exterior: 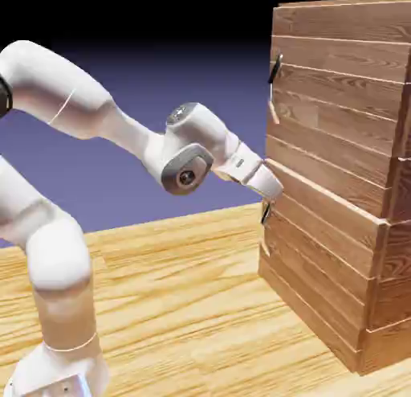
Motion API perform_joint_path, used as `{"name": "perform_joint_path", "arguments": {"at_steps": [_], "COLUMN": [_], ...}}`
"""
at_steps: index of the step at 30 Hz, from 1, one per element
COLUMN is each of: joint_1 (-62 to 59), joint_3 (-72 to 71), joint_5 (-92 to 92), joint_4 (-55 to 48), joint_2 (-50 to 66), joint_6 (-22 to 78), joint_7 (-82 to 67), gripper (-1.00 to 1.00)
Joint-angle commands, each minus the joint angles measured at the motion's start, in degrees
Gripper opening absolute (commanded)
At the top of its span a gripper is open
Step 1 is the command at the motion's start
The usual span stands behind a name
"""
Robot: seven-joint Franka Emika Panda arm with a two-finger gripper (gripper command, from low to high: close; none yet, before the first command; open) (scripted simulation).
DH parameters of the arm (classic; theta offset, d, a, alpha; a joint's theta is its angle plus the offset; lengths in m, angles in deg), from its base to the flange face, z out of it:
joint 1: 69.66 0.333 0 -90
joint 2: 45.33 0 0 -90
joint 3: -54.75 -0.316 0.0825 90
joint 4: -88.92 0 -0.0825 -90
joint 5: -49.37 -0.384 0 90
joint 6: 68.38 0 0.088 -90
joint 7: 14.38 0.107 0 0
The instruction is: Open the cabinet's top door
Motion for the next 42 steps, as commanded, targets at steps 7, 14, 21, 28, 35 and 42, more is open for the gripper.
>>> {"name": "perform_joint_path", "arguments": {"at_steps": [7,14,21,28,35,42], "joint_1": [-8.31,-16.62,-24.93,-35.9,-26.23,-12.0], "joint_3": [-14.54,-29.08,-43.62,-53.27,-42.89,-30.36], "joint_5": [-11.35,-22.71,-34.06,-34.45,-26.57,-25.25], "joint_4": [-4.92,-9.84,-14.76,-23.34,-18.55,-15.65], "joint_2": [0.39,0.77,1.16,10.2,8.85,9.65], "joint_6": [-10.39,-20.77,-31.16,-34.8,-34.94,-36.39], "joint_7": [-2.26,-4.52,-6.77,-10.45,-5.05,-7.89], "gripper": [0.0,0.0,0.0,0.0,-1.0,-1.0]}}
